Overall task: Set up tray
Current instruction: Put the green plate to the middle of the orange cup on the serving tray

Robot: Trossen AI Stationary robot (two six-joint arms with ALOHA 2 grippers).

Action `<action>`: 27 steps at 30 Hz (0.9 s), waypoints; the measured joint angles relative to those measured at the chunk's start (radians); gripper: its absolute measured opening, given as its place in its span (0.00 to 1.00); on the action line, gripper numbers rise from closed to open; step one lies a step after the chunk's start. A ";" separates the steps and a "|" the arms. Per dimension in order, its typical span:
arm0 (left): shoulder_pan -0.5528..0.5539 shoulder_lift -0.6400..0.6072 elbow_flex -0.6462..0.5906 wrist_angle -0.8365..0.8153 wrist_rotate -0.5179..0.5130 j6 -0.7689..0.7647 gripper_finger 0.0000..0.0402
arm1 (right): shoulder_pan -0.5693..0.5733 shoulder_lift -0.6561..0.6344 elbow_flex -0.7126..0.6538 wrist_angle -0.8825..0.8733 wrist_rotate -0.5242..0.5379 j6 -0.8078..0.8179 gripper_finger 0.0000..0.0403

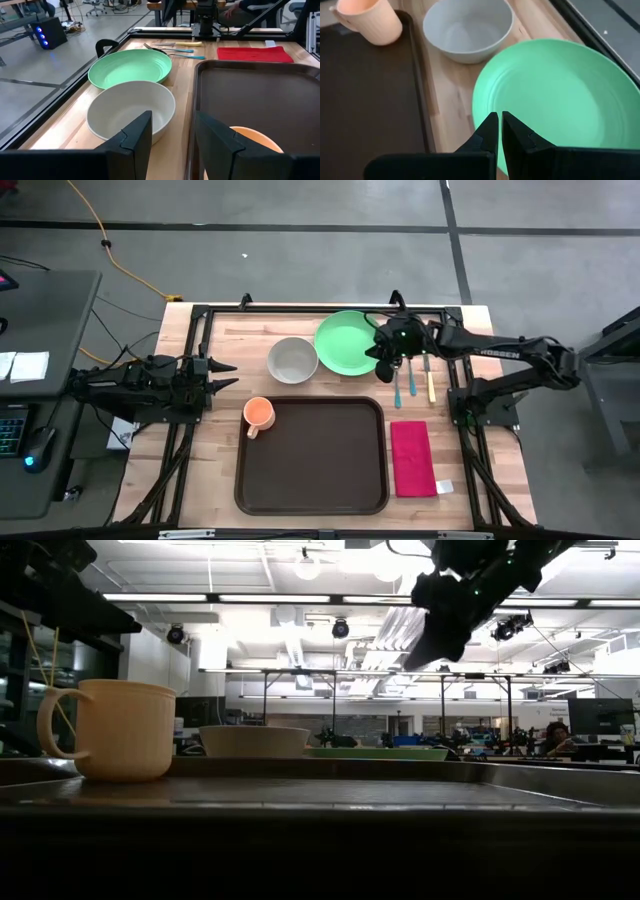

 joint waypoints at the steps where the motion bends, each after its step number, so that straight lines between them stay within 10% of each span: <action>1: 0.000 0.000 0.000 0.000 0.000 0.000 0.45 | -0.001 0.007 0.000 0.000 -0.002 -0.003 0.00; 27: 0.000 0.000 0.000 0.002 -0.002 -0.007 0.45 | -0.004 0.209 0.000 -0.047 0.038 -0.164 0.16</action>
